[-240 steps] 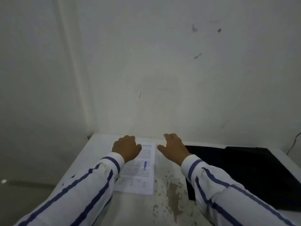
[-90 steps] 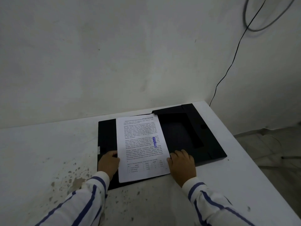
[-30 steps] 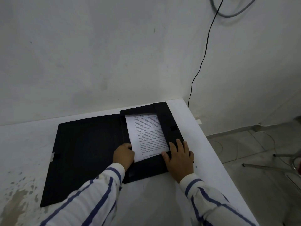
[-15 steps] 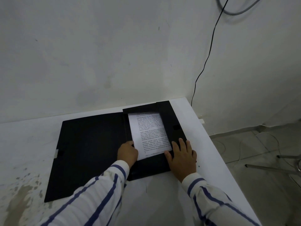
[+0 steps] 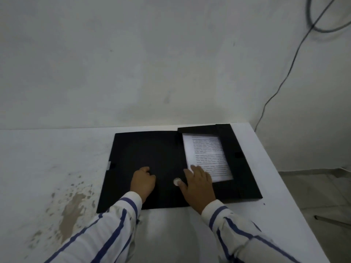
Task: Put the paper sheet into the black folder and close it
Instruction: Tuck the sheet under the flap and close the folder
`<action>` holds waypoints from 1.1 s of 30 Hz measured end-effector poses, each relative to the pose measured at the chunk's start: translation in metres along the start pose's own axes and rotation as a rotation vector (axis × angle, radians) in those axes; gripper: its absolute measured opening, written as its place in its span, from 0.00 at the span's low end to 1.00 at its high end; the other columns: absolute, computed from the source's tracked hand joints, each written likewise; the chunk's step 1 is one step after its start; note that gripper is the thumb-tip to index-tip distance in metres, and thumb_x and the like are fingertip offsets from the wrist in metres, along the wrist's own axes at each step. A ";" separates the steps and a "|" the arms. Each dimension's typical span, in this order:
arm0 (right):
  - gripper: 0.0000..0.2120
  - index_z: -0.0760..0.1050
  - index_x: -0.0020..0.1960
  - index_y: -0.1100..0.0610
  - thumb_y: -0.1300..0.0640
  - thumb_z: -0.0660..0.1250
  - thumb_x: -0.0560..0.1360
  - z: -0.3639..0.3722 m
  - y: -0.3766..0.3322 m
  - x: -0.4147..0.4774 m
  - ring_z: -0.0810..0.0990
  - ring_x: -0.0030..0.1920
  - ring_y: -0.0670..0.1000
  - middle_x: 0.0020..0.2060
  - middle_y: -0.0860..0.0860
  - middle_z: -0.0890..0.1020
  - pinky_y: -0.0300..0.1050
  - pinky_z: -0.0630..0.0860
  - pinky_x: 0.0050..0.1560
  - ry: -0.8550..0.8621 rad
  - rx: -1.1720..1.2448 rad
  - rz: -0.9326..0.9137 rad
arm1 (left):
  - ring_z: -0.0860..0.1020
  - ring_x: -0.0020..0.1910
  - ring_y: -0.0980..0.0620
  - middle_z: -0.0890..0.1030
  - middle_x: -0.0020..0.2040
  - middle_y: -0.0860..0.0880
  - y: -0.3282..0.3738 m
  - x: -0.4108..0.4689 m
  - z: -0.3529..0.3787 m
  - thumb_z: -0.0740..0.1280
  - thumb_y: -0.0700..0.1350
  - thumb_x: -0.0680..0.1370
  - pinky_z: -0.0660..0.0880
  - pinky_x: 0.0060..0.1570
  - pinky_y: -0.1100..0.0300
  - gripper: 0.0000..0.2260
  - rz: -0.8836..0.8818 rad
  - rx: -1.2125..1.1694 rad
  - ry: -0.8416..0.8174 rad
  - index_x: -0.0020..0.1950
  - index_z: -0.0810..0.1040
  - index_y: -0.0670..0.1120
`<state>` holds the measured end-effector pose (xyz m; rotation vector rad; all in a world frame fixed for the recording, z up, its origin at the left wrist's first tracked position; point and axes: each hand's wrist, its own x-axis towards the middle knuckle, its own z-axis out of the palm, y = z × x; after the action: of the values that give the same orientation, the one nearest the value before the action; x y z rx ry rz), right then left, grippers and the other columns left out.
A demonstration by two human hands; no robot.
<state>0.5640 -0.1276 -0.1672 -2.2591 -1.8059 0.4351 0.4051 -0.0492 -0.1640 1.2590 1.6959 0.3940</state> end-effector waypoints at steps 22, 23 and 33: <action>0.29 0.52 0.74 0.49 0.44 0.59 0.77 0.071 -0.123 -0.002 0.46 0.75 0.61 0.76 0.54 0.51 0.64 0.49 0.73 -0.358 -0.115 -0.047 | 0.80 0.47 0.38 0.79 0.45 0.37 -0.076 0.030 -0.118 0.64 0.42 0.73 0.78 0.49 0.49 0.07 -0.264 -0.290 0.067 0.36 0.74 0.40; 0.29 0.53 0.74 0.50 0.44 0.59 0.77 0.070 -0.124 -0.003 0.46 0.75 0.60 0.76 0.54 0.51 0.64 0.49 0.73 -0.356 -0.105 -0.037 | 0.80 0.49 0.38 0.79 0.45 0.37 -0.075 0.029 -0.122 0.64 0.41 0.73 0.78 0.53 0.47 0.08 -0.260 -0.320 0.059 0.35 0.73 0.40; 0.22 0.63 0.70 0.55 0.47 0.58 0.79 0.009 -0.175 0.003 0.64 0.70 0.54 0.70 0.56 0.67 0.44 0.61 0.69 -0.102 0.515 -0.058 | 0.82 0.42 0.44 0.84 0.47 0.42 -0.005 -0.028 -0.145 0.60 0.43 0.77 0.81 0.41 0.53 0.12 0.106 -0.590 -0.026 0.52 0.82 0.42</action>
<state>0.4020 -0.0856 -0.1153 -1.8529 -1.5659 0.9000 0.2827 -0.0369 -0.0817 0.9065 1.3493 0.8650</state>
